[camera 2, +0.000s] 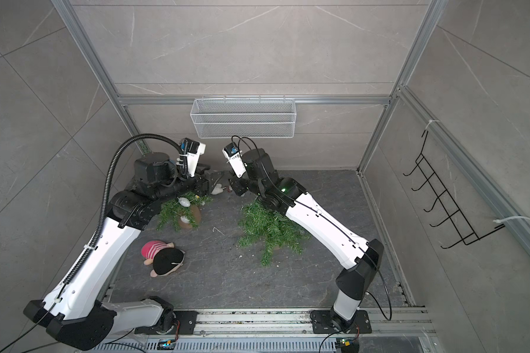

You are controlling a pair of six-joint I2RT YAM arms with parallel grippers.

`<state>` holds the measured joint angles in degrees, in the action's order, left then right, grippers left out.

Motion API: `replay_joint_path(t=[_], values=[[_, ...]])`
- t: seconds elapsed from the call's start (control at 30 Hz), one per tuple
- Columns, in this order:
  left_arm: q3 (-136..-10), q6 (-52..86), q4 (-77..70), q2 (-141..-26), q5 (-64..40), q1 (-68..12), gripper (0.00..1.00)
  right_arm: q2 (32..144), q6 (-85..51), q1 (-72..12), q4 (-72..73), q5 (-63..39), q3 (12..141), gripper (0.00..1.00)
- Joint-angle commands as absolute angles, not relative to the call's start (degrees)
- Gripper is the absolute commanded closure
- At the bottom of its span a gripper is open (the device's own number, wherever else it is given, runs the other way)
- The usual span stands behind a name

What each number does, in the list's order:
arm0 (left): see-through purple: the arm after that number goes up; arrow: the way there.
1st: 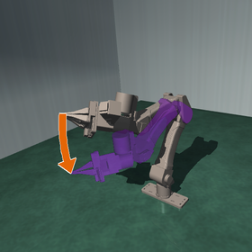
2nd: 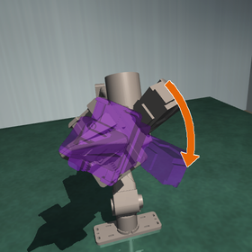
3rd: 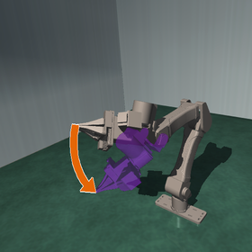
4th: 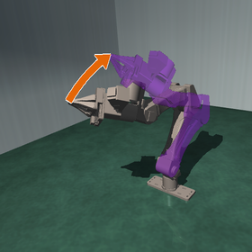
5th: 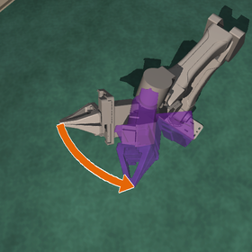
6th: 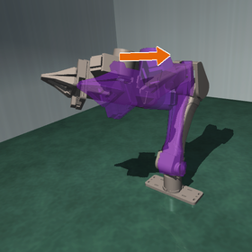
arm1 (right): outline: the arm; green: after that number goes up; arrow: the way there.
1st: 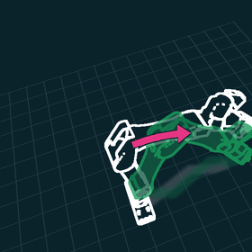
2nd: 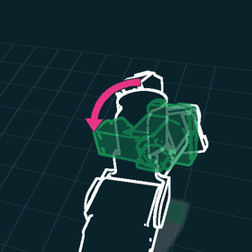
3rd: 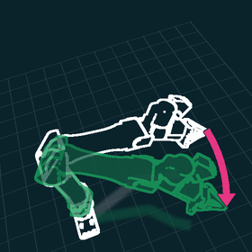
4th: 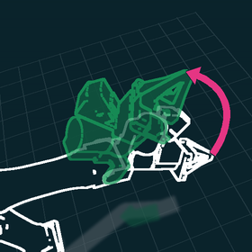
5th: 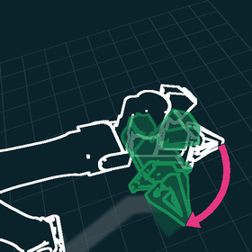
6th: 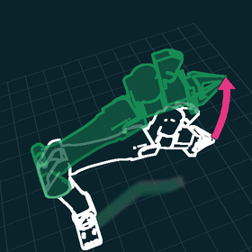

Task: Wrap string light around the christmas tree
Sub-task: Pick up the light string from the center of the board.

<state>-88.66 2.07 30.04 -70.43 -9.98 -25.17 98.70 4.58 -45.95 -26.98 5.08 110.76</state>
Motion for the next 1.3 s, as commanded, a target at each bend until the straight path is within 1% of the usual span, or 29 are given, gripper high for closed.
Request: replay_joint_path(t=[0.0,0.1,0.2,0.3,0.33,0.47,0.6,0.77,1.0,1.17,1.27], values=[[-84.33,7.77,23.80,-66.68,-10.44,-22.78,0.33,98.82,2.39,-44.96,-26.80,0.63,114.43,1.00],[-76.05,8.90,16.02,-64.99,-16.31,-22.74,0.33,99.56,0.88,-43.81,-26.90,-1.67,116.39,1.00],[-64.93,11.38,2.08,-64.55,-21.22,-22.77,0.31,100.26,-0.28,-42.96,-26.96,-3.45,117.82,1.00],[-55.64,16.06,-14.96,-65.80,-23.02,-23.11,0.28,101.05,-1.14,-42.73,-27.40,-4.87,118.98,1.00],[-53.84,17.03,-19.56,-66.82,-23.02,-23.45,0.28,101.40,-1.27,-42.72,-27.73,-5.24,119.49,1.00],[-51.81,17.30,-29.27,-70.04,-23.59,-25.56,0.27,101.96,-1.49,-42.72,-28.12,-5.62,120.04,1.00],[-51.42,17.17,-33.32,-72.94,-24.34,-26.35,0.28,102.00,-1.75,-42.75,-28.41,-6.37,120.26,1.00],[-53.29,17.30,-34.90,-75.56,-26.41,-26.36,0.34,102.13,-2.43,-42.63,-28.56,-7.79,120.63,1.00],[-55.49,16.83,-35.50,-78.31,-28.40,-26.31,0.47,102.04,-3.75,-42.60,-27.94,-9.71,119.87,1.00],[-56.74,17.35,-37.16,-79.51,-30.06,-26.37,0.49,101.83,-4.10,-42.56,-27.73,-10.39,119.27,1.00],[-57.24,17.74,-37.16,-80.41,-31.01,-26.28,0.57,101.62,-4.16,-42.52,-27.55,-10.51,118.93,1.00]])
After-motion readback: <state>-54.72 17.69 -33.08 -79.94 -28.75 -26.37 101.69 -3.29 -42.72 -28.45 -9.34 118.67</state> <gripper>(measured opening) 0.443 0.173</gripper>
